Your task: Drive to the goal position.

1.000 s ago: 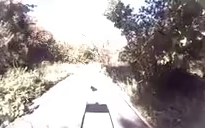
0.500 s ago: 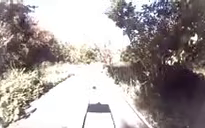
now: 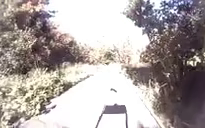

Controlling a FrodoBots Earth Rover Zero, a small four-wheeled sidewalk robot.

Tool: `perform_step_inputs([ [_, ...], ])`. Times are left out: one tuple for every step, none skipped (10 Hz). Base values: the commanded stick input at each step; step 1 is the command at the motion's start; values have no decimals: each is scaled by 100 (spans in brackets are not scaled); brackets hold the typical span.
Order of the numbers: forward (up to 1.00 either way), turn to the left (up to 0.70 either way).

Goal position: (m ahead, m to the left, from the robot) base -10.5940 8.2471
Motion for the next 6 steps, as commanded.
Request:
perform_step_inputs([
  [0,100],
  [0,100],
  [0,100],
  [0,100],
  [0,100],
  [0,100],
])
